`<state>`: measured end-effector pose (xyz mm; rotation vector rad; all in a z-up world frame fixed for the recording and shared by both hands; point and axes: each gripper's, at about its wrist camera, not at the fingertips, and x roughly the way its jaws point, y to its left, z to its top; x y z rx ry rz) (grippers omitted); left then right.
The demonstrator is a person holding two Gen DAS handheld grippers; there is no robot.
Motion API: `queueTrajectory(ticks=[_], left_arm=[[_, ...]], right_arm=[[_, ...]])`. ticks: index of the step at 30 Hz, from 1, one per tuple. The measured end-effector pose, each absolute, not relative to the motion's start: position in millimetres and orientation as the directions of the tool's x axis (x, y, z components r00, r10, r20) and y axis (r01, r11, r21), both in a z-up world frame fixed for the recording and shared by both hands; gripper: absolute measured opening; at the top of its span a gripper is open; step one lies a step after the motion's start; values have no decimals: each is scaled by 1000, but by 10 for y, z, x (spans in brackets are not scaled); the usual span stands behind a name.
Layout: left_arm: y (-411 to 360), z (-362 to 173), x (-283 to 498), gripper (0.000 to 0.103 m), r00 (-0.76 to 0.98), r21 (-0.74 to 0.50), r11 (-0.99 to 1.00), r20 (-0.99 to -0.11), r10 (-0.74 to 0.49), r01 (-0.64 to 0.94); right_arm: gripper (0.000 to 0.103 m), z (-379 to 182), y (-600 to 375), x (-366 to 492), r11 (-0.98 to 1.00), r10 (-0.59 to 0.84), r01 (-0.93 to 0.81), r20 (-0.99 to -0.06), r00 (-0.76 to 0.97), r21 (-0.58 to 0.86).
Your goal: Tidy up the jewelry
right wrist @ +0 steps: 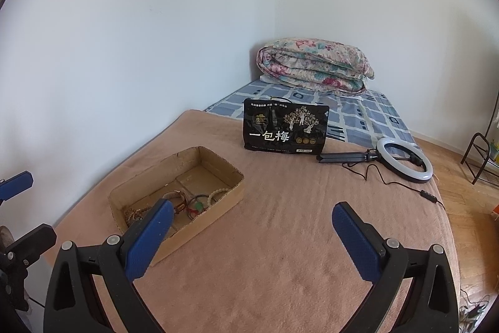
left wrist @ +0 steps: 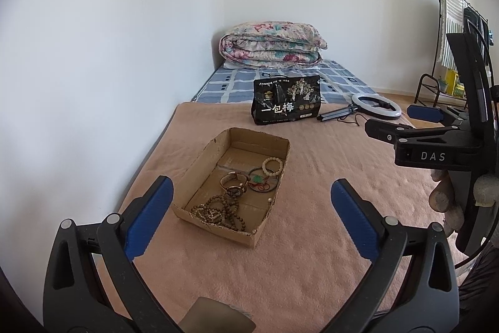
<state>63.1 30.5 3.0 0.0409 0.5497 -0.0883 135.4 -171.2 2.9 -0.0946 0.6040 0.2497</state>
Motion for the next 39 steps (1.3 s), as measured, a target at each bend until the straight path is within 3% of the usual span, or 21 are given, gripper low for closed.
queueTrajectory(ticks=[39], left_arm=[[334,-5,661,103,850,5,997,-523,-58,71]], right_arm=[[103,-7,-1760,1348,965,202,-261,-573,794,-21]])
